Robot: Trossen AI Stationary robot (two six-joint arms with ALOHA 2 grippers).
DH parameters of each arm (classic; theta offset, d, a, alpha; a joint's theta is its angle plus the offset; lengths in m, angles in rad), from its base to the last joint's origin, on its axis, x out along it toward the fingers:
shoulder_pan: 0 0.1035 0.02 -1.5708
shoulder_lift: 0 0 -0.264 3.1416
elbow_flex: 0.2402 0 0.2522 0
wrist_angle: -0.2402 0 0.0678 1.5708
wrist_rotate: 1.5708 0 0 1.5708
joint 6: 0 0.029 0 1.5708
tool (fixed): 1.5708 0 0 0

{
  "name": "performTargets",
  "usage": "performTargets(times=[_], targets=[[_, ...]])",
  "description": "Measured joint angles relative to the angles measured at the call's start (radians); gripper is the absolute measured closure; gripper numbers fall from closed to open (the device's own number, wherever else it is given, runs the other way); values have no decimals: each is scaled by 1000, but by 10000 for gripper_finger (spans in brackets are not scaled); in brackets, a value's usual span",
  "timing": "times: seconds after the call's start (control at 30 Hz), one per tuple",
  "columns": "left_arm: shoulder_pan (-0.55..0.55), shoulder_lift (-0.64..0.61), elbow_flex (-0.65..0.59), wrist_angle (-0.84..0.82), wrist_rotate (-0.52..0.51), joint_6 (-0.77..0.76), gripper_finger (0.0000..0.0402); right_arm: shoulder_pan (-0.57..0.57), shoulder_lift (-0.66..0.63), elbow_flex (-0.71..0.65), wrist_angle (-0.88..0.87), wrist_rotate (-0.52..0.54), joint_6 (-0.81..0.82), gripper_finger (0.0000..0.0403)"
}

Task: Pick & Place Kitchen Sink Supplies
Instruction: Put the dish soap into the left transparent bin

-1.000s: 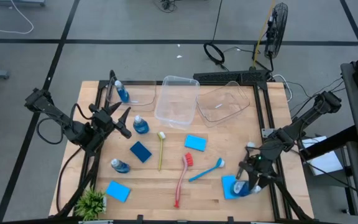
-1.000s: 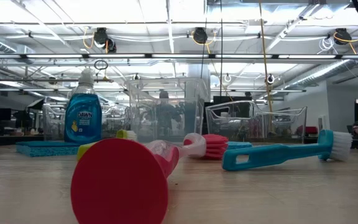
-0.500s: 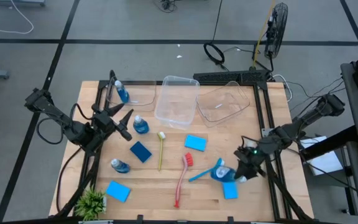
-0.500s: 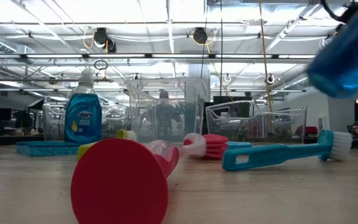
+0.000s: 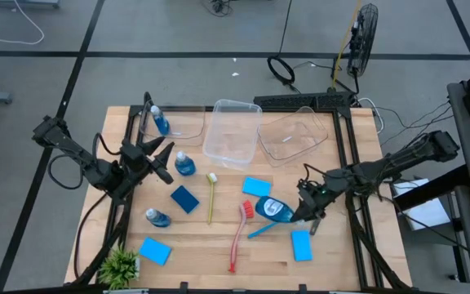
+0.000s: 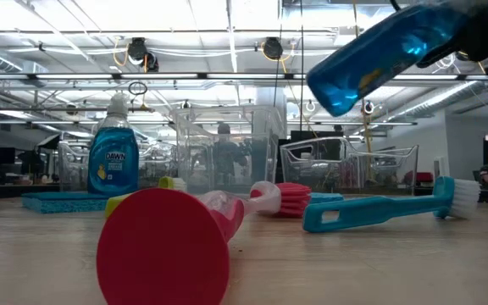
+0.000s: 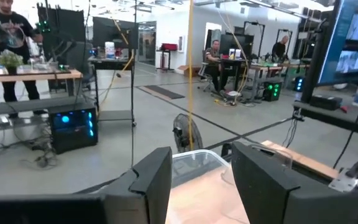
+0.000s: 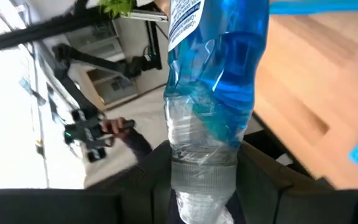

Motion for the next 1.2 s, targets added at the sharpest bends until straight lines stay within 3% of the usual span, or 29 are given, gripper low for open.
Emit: performTargets(times=[0.3, 0.53, 0.8, 1.2], targets=[[0, 0, 0, 0, 55, -27, 220, -50, 138, 93, -31, -187, -214, 269], [0, 0, 0, 0, 86, -31, 205, -98, 223, 285, -317, -266, -444, 269], [0, 0, 0, 0, 96, -49, 200, -142, 285, 474, -714, -221, -718, 269], [0, 0, 0, 0, 120, -130, 226, -154, 403, 717, -1069, 4, -1093, 269]])
